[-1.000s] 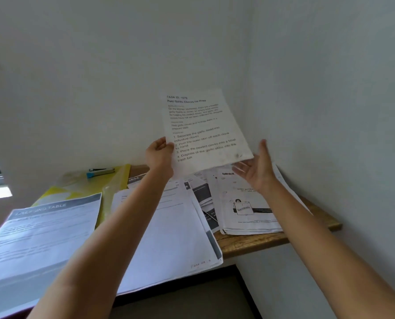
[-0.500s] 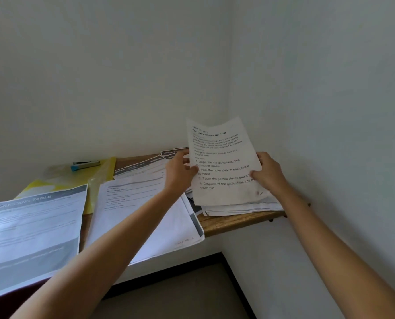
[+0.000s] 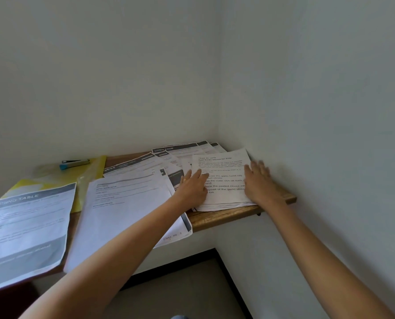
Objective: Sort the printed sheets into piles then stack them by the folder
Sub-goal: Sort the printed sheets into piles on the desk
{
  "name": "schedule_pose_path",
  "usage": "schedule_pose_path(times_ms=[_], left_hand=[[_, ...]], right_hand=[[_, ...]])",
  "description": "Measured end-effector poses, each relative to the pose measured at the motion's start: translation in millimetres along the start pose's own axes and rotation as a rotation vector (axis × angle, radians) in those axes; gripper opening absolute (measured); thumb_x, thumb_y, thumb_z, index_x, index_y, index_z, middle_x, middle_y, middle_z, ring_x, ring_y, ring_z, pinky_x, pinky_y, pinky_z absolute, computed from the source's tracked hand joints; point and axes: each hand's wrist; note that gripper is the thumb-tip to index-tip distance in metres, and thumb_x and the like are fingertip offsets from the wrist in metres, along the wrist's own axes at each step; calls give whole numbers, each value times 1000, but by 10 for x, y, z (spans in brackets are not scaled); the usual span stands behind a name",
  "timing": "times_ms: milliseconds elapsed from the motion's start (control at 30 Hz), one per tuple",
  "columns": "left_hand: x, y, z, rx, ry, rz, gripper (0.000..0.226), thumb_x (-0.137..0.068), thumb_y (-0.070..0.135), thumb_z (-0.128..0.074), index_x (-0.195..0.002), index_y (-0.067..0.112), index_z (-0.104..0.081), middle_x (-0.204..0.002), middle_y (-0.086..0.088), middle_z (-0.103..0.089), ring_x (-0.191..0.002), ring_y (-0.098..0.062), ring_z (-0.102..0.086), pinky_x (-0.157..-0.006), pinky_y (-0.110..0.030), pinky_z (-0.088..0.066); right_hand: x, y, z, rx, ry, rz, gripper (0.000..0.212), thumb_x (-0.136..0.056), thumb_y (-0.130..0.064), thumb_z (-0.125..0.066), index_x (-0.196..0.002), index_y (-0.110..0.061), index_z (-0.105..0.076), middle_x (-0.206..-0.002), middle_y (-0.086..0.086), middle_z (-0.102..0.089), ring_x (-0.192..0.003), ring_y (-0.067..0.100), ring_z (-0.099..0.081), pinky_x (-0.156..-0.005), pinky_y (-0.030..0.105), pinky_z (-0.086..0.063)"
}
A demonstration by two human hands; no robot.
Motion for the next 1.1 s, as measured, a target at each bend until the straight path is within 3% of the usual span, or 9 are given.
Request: schedule_pose_path(times_ms=[100, 300, 633, 767, 833, 900, 1000, 1100], left_hand=[[-40, -17, -57, -37, -58, 0, 53, -104, 36, -25, -153, 16, -17, -161, -6, -13, -148, -33, -2, -118, -53, 1], [-59, -35, -155, -76, -105, 4, 61, -102, 49, -21, -153, 17, -16, -161, -6, -13, -148, -30, -9, -117, -56, 1], [-72, -19, -142, -68, -140, 12, 59, -102, 48, -19, -152, 17, -18, -160, -7, -16, -147, -31, -11, -117, -57, 2], [-129, -50, -20, 39, -125, -24, 58, -102, 48, -20, -151, 15, -24, -156, -7, -28, -143, -31, -24, -116, -57, -5], [-174, -126, 97, 68, -68, -50, 60, -102, 49, -21, -151, 14, -24, -156, -7, -29, -143, -30, -26, -117, -55, -10], [-231, -265, 237, 42, 10, -52, 62, -101, 51, -21, -150, 14, -26, -156, -7, -29, -143, -28, -26, -117, -55, -12], [-322, -594, 417, 53, 117, 22, 59, -102, 49, -25, -148, 13, -30, -154, -7, -32, -142, -28, -29, -116, -53, -18], [-409, -1007, 510, 37, 204, 128, 54, -102, 44, -27, -143, 10, -38, -149, -13, -40, -139, -30, -33, -114, -49, -22]], right_hand=[[3, -54, -19, -141, -167, 126, 56, -103, -33, -24, -152, -12, -7, -160, 10, 5, -147, 27, 8, -118, 44, 2], [-13, -34, -114, -113, -290, 101, 64, -99, -54, -19, -153, -22, -8, -160, 6, -1, -148, 22, -2, -119, 44, 0], [-66, -27, -99, -67, -400, 82, 66, -97, -58, -17, -152, -25, -2, -160, 3, 5, -147, 21, 4, -118, 44, 2], [-138, -44, 38, -24, -508, 95, 70, -97, -59, -17, -152, -22, 3, -160, 6, 11, -147, 26, 10, -117, 47, 3], [-184, -101, 145, -33, -485, 111, 69, -98, -57, -19, -153, -19, 1, -159, 9, 9, -147, 26, 10, -117, 47, 1], [-260, -216, 254, -116, -392, 129, 67, -99, -52, -23, -152, -15, -8, -160, 11, -1, -147, 26, 0, -117, 45, -6], [-455, -459, 355, -282, -237, 124, 59, -100, -47, -33, -144, -8, -32, -149, 13, -35, -135, 28, -35, -106, 37, -31], [-712, -750, 348, -356, -196, 167, 57, -99, -45, -38, -144, -9, -33, -147, 12, -39, -132, 27, -40, -101, 35, -35]])
Point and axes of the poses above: each hand's wrist, its own x-axis away from the middle knuckle, its own z-axis out of the back of the hand, y = z × x
